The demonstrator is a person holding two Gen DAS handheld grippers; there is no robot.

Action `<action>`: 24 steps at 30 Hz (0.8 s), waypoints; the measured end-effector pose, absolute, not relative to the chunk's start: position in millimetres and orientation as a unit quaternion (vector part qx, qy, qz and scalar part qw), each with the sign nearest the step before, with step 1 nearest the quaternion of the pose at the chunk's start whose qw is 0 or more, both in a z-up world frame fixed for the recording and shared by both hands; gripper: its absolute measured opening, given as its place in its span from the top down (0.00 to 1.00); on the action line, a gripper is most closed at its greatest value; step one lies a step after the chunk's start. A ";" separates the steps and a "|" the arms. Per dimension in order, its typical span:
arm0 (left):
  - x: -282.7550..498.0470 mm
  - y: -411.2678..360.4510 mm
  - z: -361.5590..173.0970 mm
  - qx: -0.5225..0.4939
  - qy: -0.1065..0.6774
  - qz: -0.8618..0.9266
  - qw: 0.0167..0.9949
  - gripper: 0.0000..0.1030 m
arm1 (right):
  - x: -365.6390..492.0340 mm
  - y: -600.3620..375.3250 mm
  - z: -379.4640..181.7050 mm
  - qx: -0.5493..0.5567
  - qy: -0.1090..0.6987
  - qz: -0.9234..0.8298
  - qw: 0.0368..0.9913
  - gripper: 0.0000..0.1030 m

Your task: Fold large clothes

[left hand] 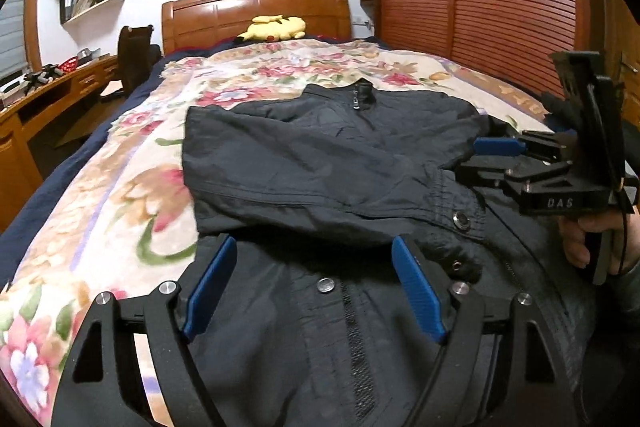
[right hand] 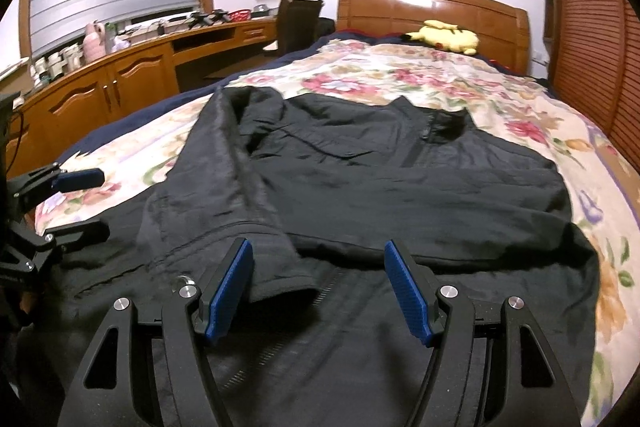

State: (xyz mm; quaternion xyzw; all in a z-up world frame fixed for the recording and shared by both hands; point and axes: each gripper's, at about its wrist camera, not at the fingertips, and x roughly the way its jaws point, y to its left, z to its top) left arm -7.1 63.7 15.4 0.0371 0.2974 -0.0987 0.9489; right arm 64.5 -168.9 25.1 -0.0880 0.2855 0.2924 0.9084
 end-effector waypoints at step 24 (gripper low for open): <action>-4.3 86.2 1.6 0.017 0.301 -0.050 0.952 0.22 | 100.4 -146.9 5.7 -0.109 0.355 0.350 0.860 0.55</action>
